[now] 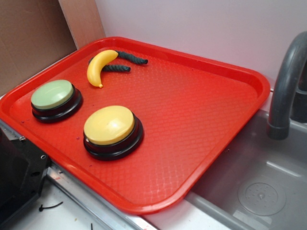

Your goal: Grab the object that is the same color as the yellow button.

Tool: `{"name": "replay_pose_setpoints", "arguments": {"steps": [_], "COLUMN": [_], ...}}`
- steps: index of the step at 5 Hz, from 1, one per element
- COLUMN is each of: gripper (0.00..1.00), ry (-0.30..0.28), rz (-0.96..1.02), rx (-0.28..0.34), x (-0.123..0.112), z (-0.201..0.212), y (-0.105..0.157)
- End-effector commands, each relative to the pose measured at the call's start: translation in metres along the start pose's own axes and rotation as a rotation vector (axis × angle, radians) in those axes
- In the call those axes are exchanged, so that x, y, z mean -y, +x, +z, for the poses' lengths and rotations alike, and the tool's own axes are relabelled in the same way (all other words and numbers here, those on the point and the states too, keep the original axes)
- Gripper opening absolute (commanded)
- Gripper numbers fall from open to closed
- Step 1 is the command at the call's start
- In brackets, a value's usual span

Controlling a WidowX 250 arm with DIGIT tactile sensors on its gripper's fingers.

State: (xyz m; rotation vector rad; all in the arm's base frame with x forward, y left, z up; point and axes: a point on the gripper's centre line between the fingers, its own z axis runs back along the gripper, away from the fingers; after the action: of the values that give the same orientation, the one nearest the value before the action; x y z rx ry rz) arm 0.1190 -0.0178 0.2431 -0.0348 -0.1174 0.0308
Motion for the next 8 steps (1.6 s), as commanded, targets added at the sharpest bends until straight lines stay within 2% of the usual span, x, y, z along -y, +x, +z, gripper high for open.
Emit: {"name": "replay_pose_setpoints", "arguments": {"steps": [1, 2, 3, 4, 5, 6, 7, 8], "gripper": [1.00, 1.00, 1.00, 1.00, 1.00, 1.00, 1.00, 1.00], "ry": [0.000, -0.024, 0.059, 0.030, 0.071, 0.159, 0.200, 0.208], "rz": [0.000, 0.047, 0.137, 0.196, 0.304, 0.463, 0.513, 0.530], "rx": [0.000, 0.039, 0.106, 0.106, 0.156, 0.195, 0.214, 0.257], "x": [0.000, -0.011, -0.033, -0.052, -0.077, -0.099, -0.113, -0.121], "z": [0.000, -0.005, -0.023, -0.047, -0.073, -0.106, -0.131, -0.160], "y": [0.000, 0.016, 0.038, 0.051, 0.069, 0.082, 0.091, 0.102]}}
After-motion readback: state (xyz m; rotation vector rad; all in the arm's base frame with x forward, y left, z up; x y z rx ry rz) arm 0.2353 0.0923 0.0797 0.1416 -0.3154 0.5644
